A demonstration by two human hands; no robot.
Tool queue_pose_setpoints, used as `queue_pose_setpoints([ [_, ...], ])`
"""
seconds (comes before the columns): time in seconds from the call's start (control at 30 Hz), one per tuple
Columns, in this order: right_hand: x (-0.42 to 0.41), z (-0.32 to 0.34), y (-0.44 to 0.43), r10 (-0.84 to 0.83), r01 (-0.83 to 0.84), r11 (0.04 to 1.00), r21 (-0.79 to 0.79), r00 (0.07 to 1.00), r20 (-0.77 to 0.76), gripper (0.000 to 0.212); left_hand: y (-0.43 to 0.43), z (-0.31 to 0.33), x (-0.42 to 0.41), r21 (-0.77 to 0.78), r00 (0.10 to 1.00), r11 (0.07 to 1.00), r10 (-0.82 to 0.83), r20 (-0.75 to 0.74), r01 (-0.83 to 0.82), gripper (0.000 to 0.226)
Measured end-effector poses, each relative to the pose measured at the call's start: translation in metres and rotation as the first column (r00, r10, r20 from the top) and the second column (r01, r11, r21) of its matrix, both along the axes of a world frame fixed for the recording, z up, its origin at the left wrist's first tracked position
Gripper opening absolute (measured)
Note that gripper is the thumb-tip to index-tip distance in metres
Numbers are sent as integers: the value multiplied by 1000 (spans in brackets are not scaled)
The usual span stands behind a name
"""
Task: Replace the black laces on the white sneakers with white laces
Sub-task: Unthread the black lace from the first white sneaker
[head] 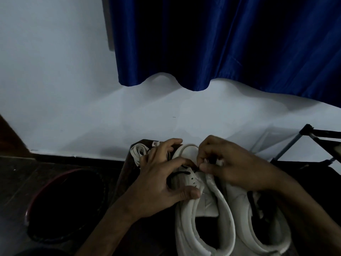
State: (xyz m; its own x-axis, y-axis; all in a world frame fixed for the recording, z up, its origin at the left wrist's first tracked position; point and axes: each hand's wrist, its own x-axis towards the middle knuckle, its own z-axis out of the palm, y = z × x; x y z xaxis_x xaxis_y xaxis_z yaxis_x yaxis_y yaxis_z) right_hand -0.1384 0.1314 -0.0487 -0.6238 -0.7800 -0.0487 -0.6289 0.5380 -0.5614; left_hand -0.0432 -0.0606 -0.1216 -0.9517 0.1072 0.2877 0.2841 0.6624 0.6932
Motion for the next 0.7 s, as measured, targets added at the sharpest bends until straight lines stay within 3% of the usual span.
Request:
queue_pose_setpoints([
  [0.1,-8,18,20,-31,47,993,-105,988,151,8,0,2,0,-34,1000,999,5,-2,-6,62],
  [0.23,-15,32,40,-38,48,998,-47,978,207,16,0,2,2,-13,1000,1000,0,15,0,61],
  [0.37,-4,27,18,-77,76,995,-61,997,-10,15,-1,2,1,1,1000,1000,13,22,-13,62],
  [0.53,14,10,-6,24,14,972,235,987,-157,11,-1,0,1,-9,1000,1000,19,17,-19,65],
  [0.7,18,3,-16,-19,64,976,206,977,-214,5,-1,1,1,-17,1000,1000,18,14,-17,63],
])
